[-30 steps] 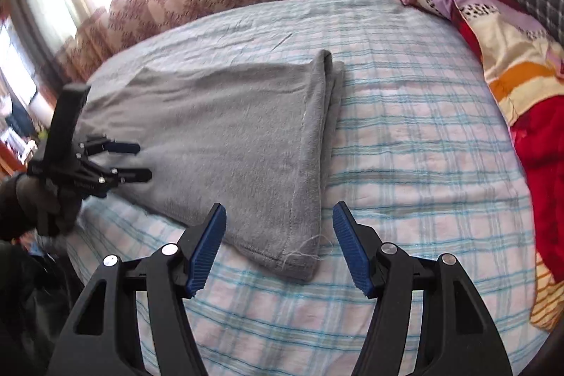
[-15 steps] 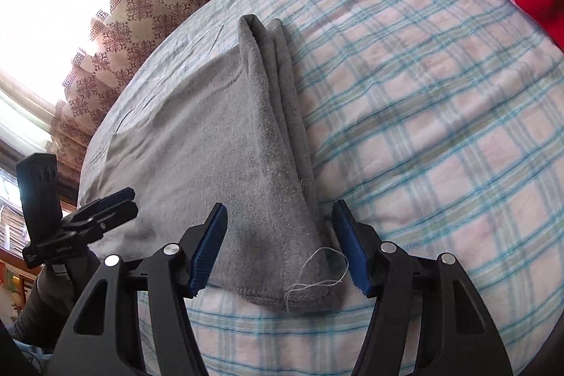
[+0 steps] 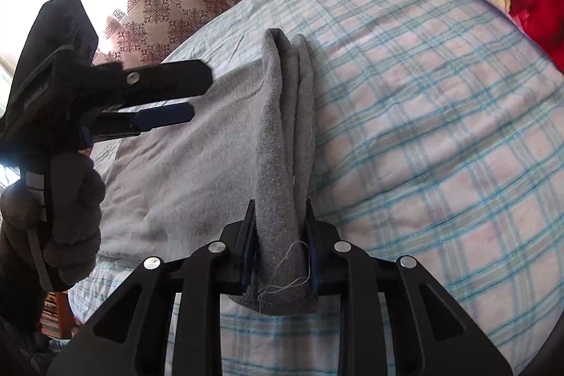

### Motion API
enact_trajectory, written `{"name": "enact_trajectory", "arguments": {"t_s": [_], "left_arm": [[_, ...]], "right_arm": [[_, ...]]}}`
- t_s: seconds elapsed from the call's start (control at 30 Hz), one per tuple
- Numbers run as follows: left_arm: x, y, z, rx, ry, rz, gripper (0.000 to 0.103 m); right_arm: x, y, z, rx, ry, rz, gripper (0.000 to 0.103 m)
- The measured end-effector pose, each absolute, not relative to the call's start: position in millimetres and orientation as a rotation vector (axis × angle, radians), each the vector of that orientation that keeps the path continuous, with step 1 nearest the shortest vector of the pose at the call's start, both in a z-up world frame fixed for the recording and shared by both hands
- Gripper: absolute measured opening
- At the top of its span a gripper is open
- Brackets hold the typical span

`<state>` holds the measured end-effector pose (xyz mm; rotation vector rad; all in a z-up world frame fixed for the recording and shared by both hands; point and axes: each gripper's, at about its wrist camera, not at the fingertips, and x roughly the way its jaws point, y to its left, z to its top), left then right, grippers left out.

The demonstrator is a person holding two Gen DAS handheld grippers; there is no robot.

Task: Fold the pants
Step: 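Grasp the lifted edge with the left tool while the right tool holds it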

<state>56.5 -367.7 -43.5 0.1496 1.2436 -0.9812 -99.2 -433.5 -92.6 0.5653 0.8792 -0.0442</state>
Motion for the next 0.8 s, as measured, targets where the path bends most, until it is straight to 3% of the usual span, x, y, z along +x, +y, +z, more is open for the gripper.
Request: {"name": "enact_trajectory", "arguments": {"t_s": [0.43, 0.53, 0.6, 0.67, 0.8], "left_arm": [[62, -427, -65, 0.379, 1.373, -0.860, 0.096], [65, -424, -71, 0.394, 1.392, -0.826, 0.070], [68, -417, -72, 0.399, 1.386, -0.805, 0.046], [75, -404, -70, 0.348, 1.396, -0.817, 0.032], [85, -378, -50, 0.268, 1.373, -0.856, 0.023]], "right_arm": [[-104, -371, -60, 0.223, 0.798, -0.058, 0.023], [-106, -366, -55, 0.200, 0.788, -0.047, 0.024], [-106, -364, -53, 0.203, 0.787, -0.044, 0.024], [-105, -363, -50, 0.206, 0.782, -0.042, 0.024], [-101, -356, -38, 0.221, 0.765, -0.007, 0.023]]}}
